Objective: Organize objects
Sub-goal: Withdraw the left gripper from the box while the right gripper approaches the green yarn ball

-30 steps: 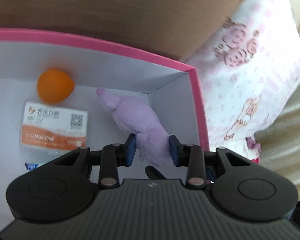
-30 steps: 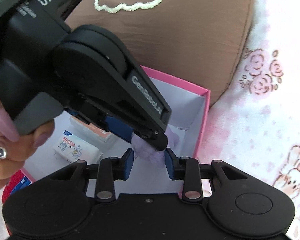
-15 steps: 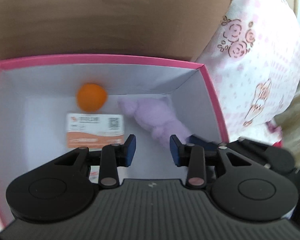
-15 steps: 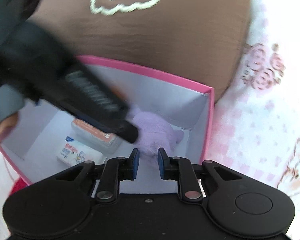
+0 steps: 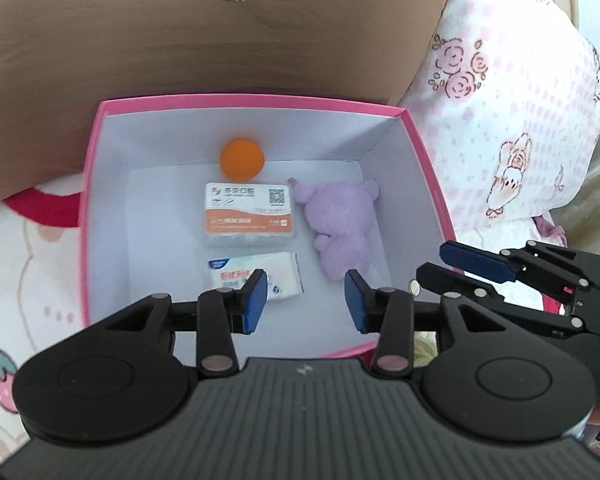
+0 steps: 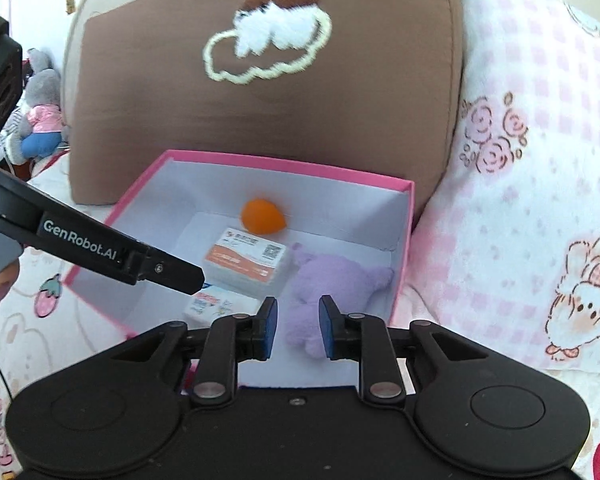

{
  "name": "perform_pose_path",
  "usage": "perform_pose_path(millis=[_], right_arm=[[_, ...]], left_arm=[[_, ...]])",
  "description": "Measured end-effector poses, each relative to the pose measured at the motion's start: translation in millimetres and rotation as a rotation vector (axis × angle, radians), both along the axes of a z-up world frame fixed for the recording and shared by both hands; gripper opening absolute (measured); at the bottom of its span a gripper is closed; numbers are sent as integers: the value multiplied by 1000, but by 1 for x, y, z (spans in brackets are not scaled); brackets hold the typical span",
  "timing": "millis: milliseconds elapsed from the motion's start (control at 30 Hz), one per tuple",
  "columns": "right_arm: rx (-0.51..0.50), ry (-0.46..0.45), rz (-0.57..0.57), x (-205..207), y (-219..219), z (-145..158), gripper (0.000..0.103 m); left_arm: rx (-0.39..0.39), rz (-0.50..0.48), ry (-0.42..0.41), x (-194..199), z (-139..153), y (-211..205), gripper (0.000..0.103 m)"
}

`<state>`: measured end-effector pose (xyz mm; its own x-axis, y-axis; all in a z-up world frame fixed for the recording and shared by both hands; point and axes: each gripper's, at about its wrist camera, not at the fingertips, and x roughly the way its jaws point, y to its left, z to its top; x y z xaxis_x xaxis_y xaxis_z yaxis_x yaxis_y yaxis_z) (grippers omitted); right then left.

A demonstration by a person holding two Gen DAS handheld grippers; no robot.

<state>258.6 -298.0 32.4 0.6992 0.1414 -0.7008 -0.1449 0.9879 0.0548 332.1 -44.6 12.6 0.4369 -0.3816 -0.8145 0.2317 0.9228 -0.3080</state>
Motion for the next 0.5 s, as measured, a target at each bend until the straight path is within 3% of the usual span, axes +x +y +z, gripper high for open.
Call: perform_pose_path(millis=[167, 367, 500], right_arm=[[3, 5, 23, -13, 8, 15, 30], [38, -21, 15, -38, 19, 35, 35], [59, 5, 40, -48, 30, 49, 37]], left_arm=[[37, -3, -8, -21, 14, 10, 44], [62, -47, -77, -59, 44, 22, 46], [59, -33, -70, -82, 55, 33, 47]])
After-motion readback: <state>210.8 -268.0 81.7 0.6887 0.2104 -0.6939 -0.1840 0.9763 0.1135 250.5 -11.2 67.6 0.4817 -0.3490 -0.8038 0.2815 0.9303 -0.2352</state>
